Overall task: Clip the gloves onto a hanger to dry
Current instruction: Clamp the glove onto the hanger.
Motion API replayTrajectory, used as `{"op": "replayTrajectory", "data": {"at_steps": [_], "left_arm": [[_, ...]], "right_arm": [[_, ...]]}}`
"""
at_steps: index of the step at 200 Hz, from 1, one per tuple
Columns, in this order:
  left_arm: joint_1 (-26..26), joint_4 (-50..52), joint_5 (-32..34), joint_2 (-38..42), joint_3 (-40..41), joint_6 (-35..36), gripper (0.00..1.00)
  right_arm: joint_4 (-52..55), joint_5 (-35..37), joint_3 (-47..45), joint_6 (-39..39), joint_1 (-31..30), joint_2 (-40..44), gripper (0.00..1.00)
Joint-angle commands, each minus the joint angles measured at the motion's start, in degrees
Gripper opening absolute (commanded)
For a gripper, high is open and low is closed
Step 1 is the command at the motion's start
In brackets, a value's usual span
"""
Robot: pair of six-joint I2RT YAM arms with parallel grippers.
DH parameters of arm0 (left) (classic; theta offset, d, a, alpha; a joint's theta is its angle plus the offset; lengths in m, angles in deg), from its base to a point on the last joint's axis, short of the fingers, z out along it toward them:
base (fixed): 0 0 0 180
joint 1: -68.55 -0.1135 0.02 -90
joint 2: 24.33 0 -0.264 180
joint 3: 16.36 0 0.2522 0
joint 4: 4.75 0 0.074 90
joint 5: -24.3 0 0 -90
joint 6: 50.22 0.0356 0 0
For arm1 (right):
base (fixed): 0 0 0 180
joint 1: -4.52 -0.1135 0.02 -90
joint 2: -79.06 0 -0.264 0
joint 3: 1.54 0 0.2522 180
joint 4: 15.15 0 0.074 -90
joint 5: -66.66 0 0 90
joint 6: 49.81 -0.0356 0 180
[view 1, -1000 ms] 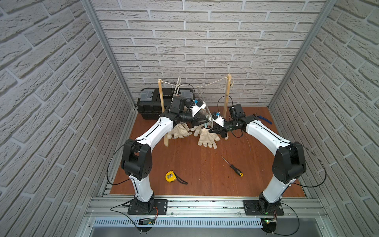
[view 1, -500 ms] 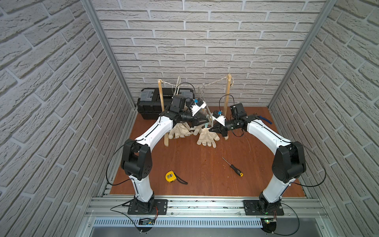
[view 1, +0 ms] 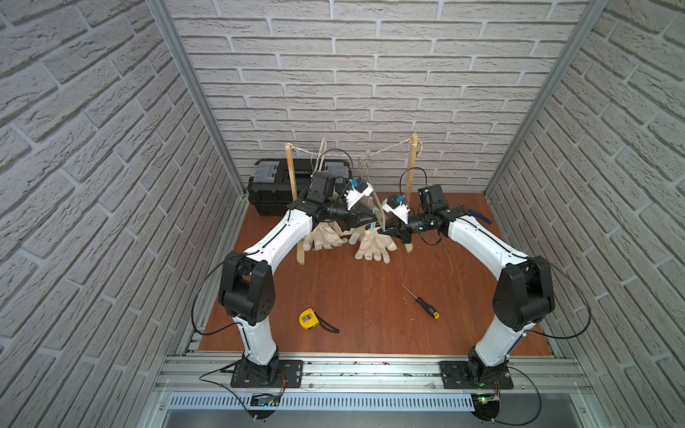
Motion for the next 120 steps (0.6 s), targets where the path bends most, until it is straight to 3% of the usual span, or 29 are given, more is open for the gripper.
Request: {"op": "replayTrajectory", "data": {"at_steps": [1, 43, 70, 89, 120], "left_arm": [[0.36, -1.15, 0.5, -0.41, -0.01, 0.4, 0.28], [0.43, -2.62, 1.56, 0.36, 0.26, -0.88, 0.5], [0.36, -2.22, 3.92, 2.38, 1.43, -0.81, 0.7], [0.45, -0.79, 8.58, 4.93, 2.83, -0.75, 0.78], [2.25, 2.99, 22.33, 10.25, 5.55, -2.04, 0.9]], "right_arm": [[-2.8, -3.2, 0.6, -1.46, 0.3, 2.95, 0.03], [-2.69, -0.93, 0.97, -2.17, 0.29, 1.94, 0.04], [-4.18, 4.36, 0.82, -4.18, 0.26, 1.51, 0.17], [-4.55, 8.72, 0.72, -5.36, 0.26, 1.76, 0.3], [-8.29, 16.19, -3.27, -8.22, 0.32, 5.53, 0.43]]}}
